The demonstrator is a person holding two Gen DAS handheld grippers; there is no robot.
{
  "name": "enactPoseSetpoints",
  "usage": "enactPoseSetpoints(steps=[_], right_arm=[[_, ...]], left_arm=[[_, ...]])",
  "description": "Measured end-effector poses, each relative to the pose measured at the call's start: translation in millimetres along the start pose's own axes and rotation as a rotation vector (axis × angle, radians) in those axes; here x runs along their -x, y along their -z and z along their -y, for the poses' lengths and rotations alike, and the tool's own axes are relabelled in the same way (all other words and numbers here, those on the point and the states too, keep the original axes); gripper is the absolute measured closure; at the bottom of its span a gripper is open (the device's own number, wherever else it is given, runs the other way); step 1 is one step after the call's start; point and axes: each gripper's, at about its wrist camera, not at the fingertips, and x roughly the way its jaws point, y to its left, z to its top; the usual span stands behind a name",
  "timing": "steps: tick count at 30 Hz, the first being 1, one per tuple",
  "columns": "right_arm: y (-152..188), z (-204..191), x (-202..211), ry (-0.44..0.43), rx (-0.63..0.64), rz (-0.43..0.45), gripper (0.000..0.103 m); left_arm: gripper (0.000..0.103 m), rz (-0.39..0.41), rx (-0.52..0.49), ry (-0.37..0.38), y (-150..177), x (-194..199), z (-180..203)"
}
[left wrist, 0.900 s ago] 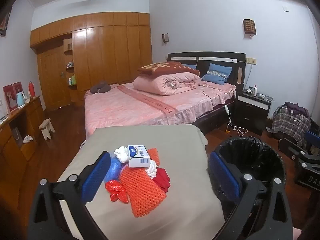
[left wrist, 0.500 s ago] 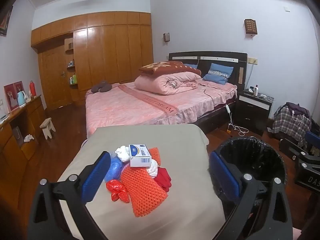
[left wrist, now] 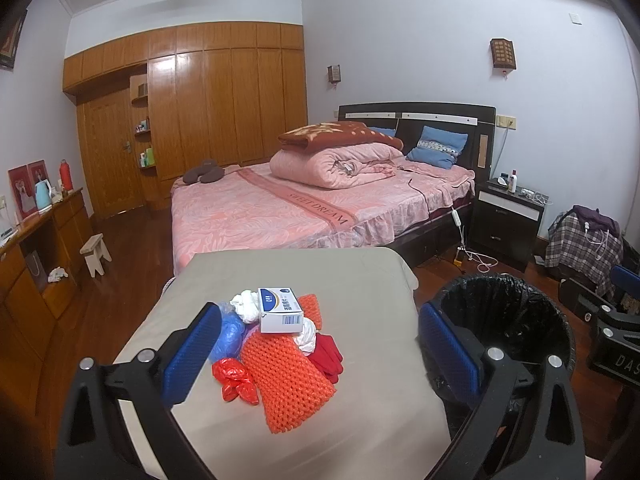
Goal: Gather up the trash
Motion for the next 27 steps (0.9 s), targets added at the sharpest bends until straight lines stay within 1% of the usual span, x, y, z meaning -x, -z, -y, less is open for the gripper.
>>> enactPoseSetpoints(steps=[27], right_arm=[[0.4, -1.4, -1.3, 0.0, -0.001, -0.003, 0.005]], left_arm=[[0.006, -0.002, 0.002, 0.0, -0.8, -1.0, -3.1]])
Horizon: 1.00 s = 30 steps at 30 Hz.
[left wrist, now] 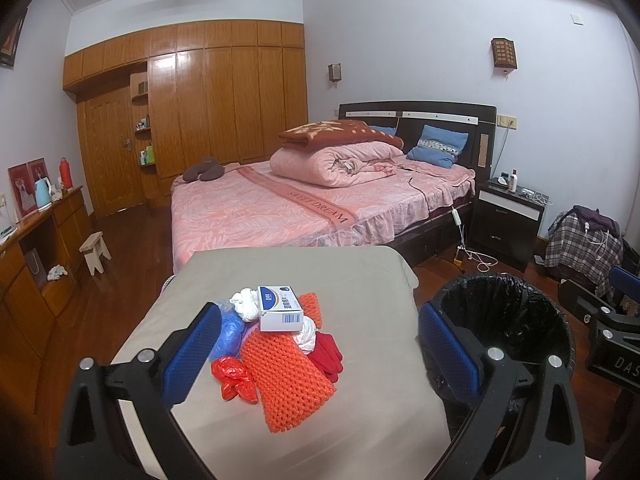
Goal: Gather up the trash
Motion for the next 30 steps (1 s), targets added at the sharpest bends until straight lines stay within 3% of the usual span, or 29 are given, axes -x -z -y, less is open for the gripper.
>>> enactPoseSetpoints(steps=[30], right_arm=[[-1.7, -2.6, -3.4, -0.001, -0.001, -0.003, 0.005]], left_arm=[[0.006, -0.003, 0.004, 0.001, 1.4, 3.3, 1.8]])
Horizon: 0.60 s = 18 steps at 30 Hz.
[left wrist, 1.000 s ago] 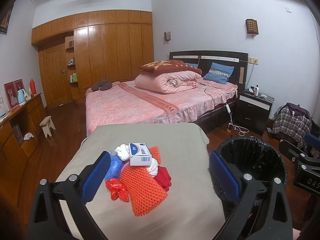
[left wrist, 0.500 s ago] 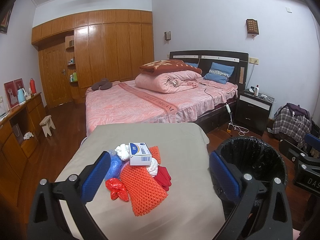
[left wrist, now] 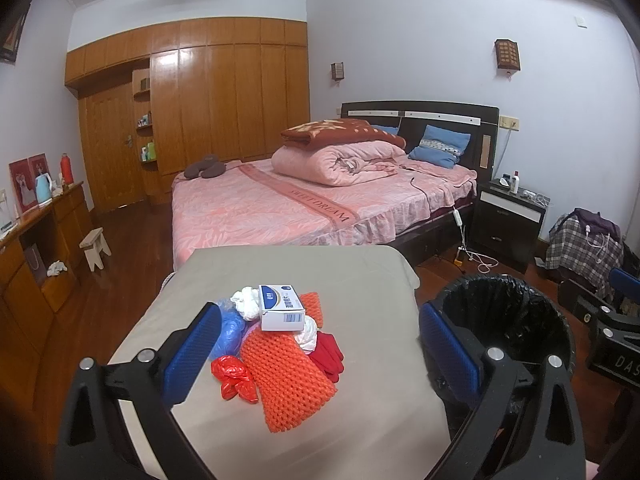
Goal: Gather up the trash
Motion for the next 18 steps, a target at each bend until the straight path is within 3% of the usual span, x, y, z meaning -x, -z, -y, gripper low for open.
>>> enactPoseSetpoints(steps=[18], right_arm=[[-2.2, -11.5, -11.4, -0.011, 0.007, -0.003, 0.005]], left_arm=[[0.006, -0.005, 0.018, -0.018, 5.7, -13.5, -10.0]])
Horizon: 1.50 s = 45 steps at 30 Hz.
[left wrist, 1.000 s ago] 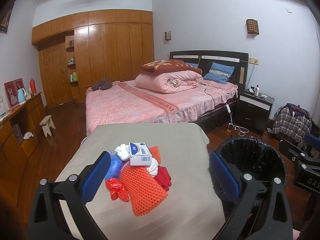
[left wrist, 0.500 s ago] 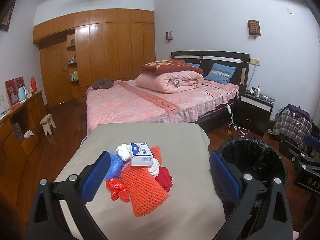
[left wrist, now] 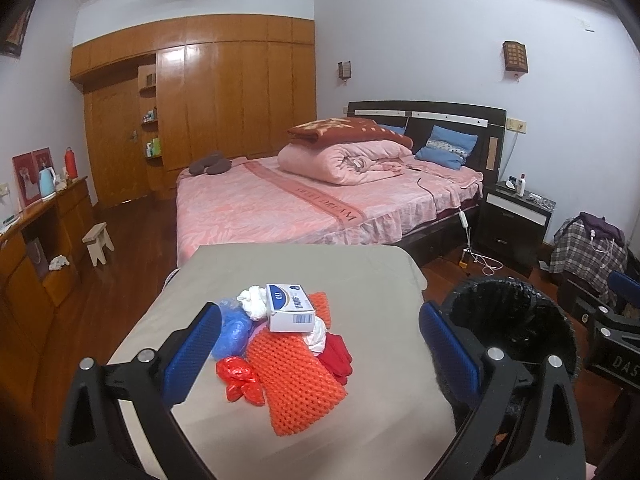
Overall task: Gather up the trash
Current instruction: 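Grasp the white alcohol-wipe box with the right gripper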
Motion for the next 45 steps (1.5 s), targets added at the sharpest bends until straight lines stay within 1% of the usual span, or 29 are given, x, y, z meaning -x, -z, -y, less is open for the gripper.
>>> enactPoseSetpoints(steps=[5, 10, 13, 19, 23, 28, 33, 42, 45], right_arm=[[1.1, -18.7, -18.9, -0.025, -0.001, 0.001, 0.005], [-2.2, -41.4, -47.9, -0.065, 0.005, -0.011, 0.005], [-3.9, -57.7, -68.6, -0.105, -0.003, -0.032, 0.005], [-1.4, -105.6, -110.1, -0.178, 0.037, -0.06, 0.005], [-1.9, -137.0, -132.8, -0.237, 0.049, -0.083, 0.005], [-1.1, -175.5, -154.6, -0.287, 0.085, -0.106, 0.005], [6.6, -202.6, -176.8, -0.293, 0.123, -0.138, 0.005], [18.2, -223.7, -200.9, -0.291, 0.16, -0.159, 0.005], [19.6, -229.9, -208.7, -0.291, 0.184, -0.175, 0.01]], left_arm=[[0.006, 0.002, 0.011, -0.038, 2.9, -14.6, -18.8], [0.006, -0.007, 0.047, -0.104, 9.8, -34.3, -55.1], [0.006, -0.018, 0.066, -0.147, 15.6, -46.5, -79.1], [0.006, -0.045, 0.107, -0.201, 26.6, -68.0, -125.5], [0.006, -0.058, 0.105, -0.247, 31.9, -81.6, -145.3], [0.006, -0.055, 0.131, -0.271, 35.0, -93.3, -166.7], [0.006, -0.054, 0.153, -0.279, 37.3, -103.7, -183.0], [0.006, -0.08, 0.174, -0.298, 40.2, -119.4, -196.8], [0.006, -0.088, 0.178, -0.299, 40.7, -122.8, -198.4]])
